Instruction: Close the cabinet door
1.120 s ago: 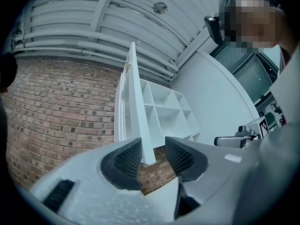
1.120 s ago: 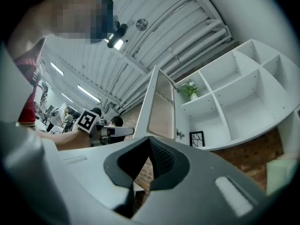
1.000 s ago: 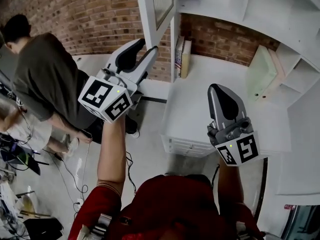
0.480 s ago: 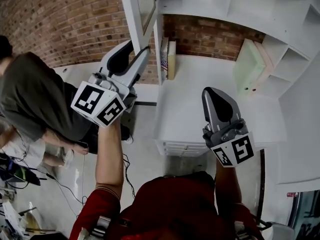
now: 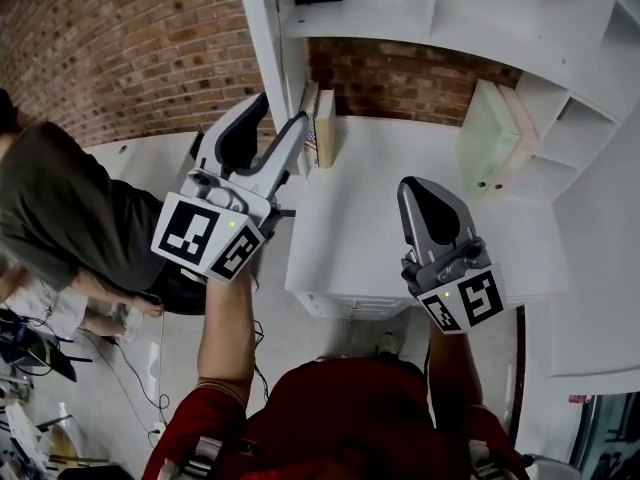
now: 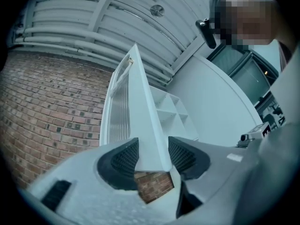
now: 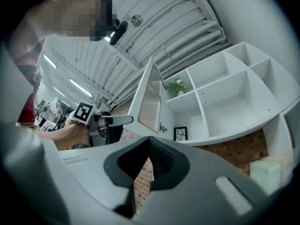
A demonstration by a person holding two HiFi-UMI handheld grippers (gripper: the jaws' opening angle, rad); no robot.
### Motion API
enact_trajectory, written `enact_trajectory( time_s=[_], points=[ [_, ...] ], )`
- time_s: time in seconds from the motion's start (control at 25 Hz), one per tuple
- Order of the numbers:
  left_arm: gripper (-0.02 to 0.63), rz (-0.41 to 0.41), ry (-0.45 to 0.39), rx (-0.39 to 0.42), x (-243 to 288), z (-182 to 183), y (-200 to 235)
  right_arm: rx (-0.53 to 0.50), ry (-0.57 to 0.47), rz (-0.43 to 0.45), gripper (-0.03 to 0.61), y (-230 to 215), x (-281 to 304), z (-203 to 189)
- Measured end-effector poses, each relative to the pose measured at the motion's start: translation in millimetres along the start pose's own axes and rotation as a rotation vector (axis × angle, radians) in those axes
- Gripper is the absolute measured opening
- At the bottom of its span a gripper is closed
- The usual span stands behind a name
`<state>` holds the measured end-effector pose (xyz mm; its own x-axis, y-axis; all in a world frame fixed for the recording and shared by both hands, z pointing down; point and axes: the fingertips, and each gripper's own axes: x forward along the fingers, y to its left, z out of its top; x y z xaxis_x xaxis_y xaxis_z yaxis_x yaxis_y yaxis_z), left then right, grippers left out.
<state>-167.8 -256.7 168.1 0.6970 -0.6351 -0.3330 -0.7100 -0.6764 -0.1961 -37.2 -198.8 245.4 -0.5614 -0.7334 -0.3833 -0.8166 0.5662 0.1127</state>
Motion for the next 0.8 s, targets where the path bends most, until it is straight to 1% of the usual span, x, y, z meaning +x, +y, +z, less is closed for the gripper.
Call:
enact_trajectory(
  time_s=[0.16, 0.48, 0.8],
  points=[
    [0.198, 0.041, -0.028, -0.018, 12.1, -2.4, -7.6, 0.011, -0.008, -0.005, 0.013, -28.2, -6.8, -2.5],
    [0.224, 0.089, -0.023, 0.016, 46.8, -12.7, -28.1, 0.028, -0.030, 0.017, 0.014, -74.2, -14.7, -10.0],
    [0.244, 0.119, -0.031, 0.036, 77.3, -19.7, -41.8, 0.030, -0.029, 0.050, 0.013, -105.5, -11.3, -13.6]
  ],
)
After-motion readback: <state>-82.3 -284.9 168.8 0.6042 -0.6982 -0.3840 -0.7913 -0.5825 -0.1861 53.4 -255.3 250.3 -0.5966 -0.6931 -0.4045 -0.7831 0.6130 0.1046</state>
